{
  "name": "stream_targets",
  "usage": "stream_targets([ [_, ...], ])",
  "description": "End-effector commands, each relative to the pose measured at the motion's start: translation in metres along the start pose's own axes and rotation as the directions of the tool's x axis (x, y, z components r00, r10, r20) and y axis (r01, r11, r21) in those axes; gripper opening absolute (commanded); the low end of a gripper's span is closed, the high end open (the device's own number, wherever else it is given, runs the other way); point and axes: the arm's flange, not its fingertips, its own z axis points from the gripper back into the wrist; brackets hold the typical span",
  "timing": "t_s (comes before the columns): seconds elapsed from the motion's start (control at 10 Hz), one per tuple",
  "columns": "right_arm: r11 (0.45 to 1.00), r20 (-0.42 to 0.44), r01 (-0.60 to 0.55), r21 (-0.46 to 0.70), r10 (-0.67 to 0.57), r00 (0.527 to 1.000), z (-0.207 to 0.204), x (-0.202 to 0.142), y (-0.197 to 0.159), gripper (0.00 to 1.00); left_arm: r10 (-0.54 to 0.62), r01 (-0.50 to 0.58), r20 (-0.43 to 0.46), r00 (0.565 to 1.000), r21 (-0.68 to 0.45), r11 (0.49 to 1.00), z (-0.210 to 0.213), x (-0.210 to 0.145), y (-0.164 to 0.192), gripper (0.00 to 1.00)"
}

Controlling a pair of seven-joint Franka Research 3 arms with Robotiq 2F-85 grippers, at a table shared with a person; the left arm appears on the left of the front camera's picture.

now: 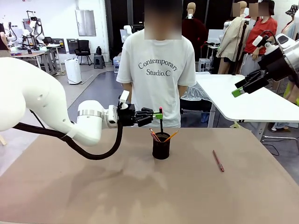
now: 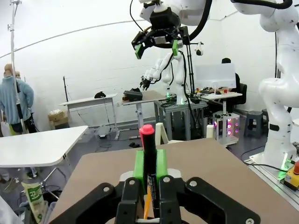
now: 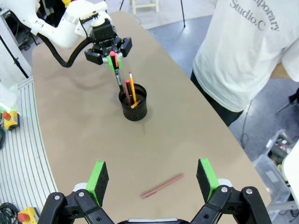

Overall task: Place the pens into the pen holder.
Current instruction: Pick up a writing instrument from the table and place it into the Pen holder.

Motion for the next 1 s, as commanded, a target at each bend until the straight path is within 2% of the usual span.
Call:
stream_targets([
  [0.0,1.0,0.003,-0.001,-0.004,0.001,1.0,0.0011,0.0027,-0.0008,1.0,-0.004,0.004,-0.002,1.0,-0.02,1.0,-0.0015,-0.0052,0.0082,0.0],
  [0.1,1.0,0.003,-0.001,-0.004,0.001,1.0,0.0011,0.0027,-0.0008,1.0,-0.016,0.015,-0.009,1.0,-0.012,1.0,-0.0013,-0.0082,0.0103,0.0],
  [0.2,1.0,0.003,-0.001,-0.004,0.001,1.0,0.0011,0.0027,-0.0008,1.0,-0.017,0.017,-0.013,1.0,-0.008,1.0,0.0008,-0.0083,0.0113,0.15],
  [0.6,1.0,0.003,-0.001,-0.004,0.001,1.0,0.0011,0.0027,-0.0008,1.0,-0.022,0.022,-0.039,0.999,0.01,1.0,0.0024,-0.0078,0.0117,0.91],
  [0.7,1.0,0.003,-0.001,-0.004,0.001,1.0,0.0011,0.0027,-0.0008,1.0,-0.018,0.019,-0.042,0.999,0.012,1.0,0.0033,-0.0072,0.0115,1.0],
  [0.9,1.0,0.003,-0.001,-0.004,0.001,1.0,0.0011,0.0027,-0.0008,1.0,-0.025,0.026,-0.077,0.997,0.016,1.0,0.004,-0.0006,0.0093,1.0],
])
